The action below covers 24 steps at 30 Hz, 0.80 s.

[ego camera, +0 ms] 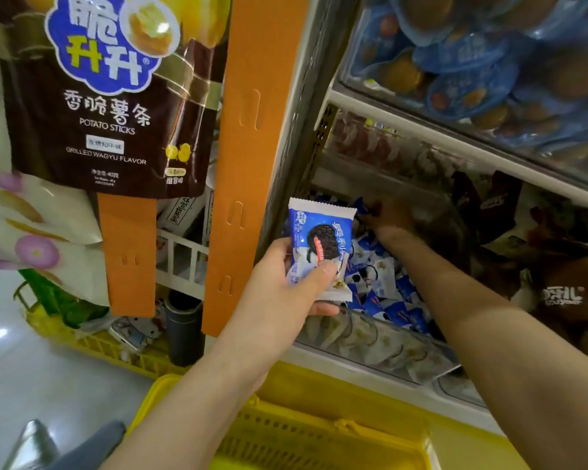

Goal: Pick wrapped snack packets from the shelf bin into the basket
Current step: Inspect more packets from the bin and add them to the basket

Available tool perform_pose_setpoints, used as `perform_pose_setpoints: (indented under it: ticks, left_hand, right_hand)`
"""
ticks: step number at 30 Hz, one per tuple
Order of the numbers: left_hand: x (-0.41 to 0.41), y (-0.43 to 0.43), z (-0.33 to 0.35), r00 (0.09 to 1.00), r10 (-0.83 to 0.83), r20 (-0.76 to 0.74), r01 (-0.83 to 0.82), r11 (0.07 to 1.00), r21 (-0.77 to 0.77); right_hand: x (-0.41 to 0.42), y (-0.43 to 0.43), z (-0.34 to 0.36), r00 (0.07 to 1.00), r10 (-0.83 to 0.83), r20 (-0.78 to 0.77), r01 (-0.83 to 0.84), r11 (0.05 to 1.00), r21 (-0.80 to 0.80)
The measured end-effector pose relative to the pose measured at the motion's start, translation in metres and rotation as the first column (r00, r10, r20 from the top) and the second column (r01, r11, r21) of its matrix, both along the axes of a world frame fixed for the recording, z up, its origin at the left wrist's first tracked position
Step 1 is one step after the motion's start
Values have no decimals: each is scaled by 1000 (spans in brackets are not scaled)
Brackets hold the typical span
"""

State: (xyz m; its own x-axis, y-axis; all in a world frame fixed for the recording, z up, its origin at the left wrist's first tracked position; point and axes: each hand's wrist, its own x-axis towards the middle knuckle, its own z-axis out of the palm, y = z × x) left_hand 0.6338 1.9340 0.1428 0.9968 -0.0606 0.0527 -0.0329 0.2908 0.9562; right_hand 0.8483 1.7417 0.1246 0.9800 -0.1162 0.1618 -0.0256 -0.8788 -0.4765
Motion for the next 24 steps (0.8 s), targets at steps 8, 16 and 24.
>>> perform_pose_setpoints:
  ticks: [8,16,24]
  left_hand:
    - [-1,-5,-7,999,-34,1,34,999,20]
    - [-7,-9,-14,997,-26,-76,22,998,-53]
    - [-21,-4,-11,986,-160,44,154,982,108]
  right_hand:
    - [-19,-2,8,1000,12,-16,-11,1000,14]
    - [-148,42,47,953,267,143,-303,841,448]
    - [-210,37,56,943,325,75,-294,703,647]
